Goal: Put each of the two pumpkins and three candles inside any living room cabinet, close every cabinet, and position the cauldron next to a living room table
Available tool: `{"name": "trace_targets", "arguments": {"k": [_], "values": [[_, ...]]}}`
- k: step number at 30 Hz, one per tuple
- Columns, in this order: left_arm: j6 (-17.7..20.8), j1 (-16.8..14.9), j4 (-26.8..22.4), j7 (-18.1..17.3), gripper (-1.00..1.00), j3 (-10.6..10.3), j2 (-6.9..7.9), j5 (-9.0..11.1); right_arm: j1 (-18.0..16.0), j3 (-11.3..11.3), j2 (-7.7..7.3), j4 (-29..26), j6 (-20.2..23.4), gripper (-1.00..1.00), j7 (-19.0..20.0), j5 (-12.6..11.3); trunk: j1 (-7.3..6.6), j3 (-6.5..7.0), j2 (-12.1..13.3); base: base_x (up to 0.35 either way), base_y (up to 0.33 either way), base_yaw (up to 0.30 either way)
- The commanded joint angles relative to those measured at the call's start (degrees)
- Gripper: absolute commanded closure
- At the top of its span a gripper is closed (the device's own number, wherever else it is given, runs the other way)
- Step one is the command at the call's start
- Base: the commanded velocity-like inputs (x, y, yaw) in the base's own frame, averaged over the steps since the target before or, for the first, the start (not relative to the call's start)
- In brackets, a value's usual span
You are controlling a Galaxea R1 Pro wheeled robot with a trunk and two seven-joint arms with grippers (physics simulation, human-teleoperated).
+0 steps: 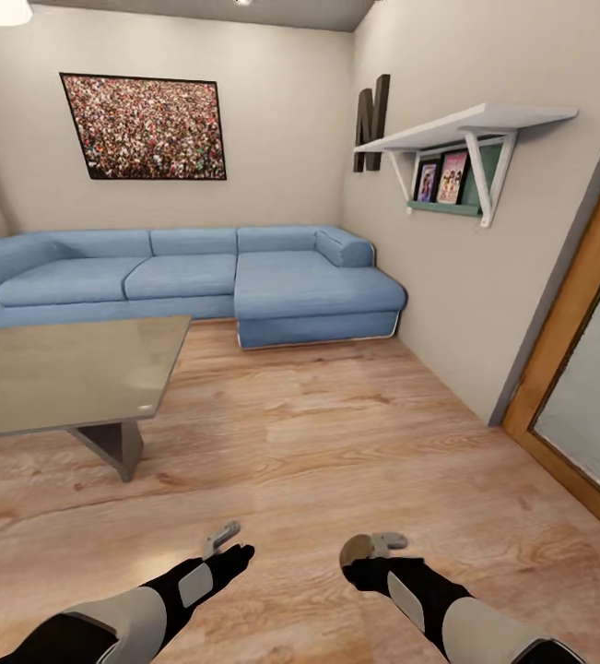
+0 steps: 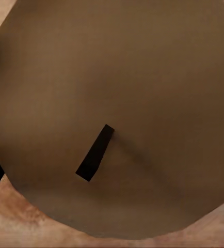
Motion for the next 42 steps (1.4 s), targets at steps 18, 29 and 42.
{"name": "trace_targets", "arguments": {"k": [18,29,42], "values": [[0.1,-0.1,0.2,-0.3,-1.00,-0.4,-0.02,0.6,0.0,0.2,0.03,0.0,0.2,1.00,0.1,-0.1,-0.01,0.73,0.0,0.000,0.289,0.244],[0.1,-0.1,0.2,-0.3,-1.00,-0.4,-0.02,0.6,0.0,0.3,0.03,0.0,0.2,1.00,0.1,-0.1,-0.01,1.04,0.0,0.000,0.289,0.266],[0.0,-0.1,0.2,-0.3,-1.00,-0.4,-0.10,0.6,0.0,0.2,0.03,0.0,0.2,1.00,0.1,-0.1,-0.01,1.42,0.0,0.000,0.289,0.266]]}}
